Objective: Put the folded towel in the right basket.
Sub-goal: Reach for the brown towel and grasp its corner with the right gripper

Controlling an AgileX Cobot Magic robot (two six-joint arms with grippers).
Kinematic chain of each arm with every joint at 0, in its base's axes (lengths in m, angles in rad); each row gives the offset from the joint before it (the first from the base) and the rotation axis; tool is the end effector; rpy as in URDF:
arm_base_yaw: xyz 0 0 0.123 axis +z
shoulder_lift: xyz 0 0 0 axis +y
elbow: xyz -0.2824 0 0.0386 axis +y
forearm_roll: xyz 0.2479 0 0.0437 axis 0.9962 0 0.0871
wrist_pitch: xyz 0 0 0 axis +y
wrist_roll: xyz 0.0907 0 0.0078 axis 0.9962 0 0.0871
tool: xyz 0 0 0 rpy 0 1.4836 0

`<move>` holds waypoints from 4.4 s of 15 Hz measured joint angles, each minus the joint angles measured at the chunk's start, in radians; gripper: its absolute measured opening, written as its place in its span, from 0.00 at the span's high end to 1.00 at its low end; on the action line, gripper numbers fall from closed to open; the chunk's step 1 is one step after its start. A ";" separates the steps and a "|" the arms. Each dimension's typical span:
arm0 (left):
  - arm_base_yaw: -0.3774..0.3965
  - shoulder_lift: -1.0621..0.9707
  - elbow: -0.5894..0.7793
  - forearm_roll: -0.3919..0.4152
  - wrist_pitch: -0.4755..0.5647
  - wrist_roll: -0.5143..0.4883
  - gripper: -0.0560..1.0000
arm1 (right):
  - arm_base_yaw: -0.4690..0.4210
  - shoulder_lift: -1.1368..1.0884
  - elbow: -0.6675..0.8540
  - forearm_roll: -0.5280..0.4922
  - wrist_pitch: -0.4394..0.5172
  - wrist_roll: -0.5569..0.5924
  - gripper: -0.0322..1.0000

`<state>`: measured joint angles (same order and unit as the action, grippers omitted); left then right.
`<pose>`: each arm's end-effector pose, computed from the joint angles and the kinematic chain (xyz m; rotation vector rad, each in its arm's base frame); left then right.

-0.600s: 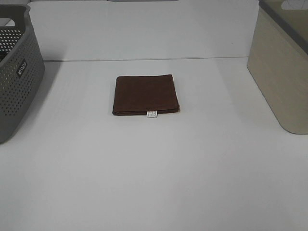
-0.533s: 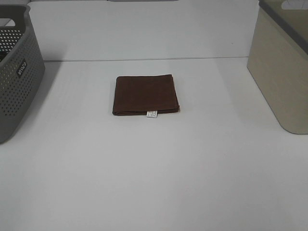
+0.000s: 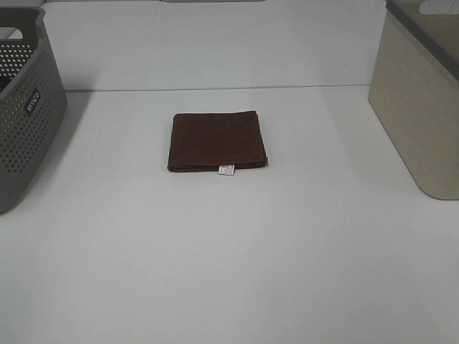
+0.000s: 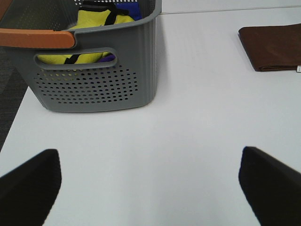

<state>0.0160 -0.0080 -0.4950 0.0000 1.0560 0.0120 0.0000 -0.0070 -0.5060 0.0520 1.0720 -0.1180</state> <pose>-0.0053 -0.0001 0.2761 -0.0041 2.0366 0.0176 -0.0072 0.0042 0.2780 -0.1235 2.0378 -0.0117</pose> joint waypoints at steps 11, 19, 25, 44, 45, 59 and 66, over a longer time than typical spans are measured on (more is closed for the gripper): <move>0.000 0.000 0.000 0.000 0.000 0.000 0.02 | 0.000 0.000 0.000 0.000 0.000 0.000 0.22; 0.000 0.000 0.000 0.000 0.000 0.000 0.02 | 0.000 0.000 0.000 0.000 0.000 0.000 0.22; 0.000 0.000 0.000 0.000 0.000 0.000 0.02 | 0.000 0.000 0.000 0.000 0.000 0.000 0.22; 0.000 0.000 0.000 0.000 0.000 0.000 0.02 | 0.000 0.000 0.000 0.000 0.000 0.000 0.22; 0.000 0.000 0.000 0.000 0.000 0.000 0.02 | 0.000 0.000 0.000 0.000 0.000 0.000 0.22; 0.000 0.000 0.000 0.000 0.000 0.000 0.02 | 0.000 0.992 -0.512 0.153 -0.293 -0.087 0.22; 0.000 0.000 0.000 0.000 0.000 0.000 0.02 | 0.053 1.493 -0.910 0.292 -0.255 -0.215 0.22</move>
<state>0.0160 -0.0080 -0.4950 0.0000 1.0560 0.0120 0.0530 1.4860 -1.4160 0.3440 0.8170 -0.3330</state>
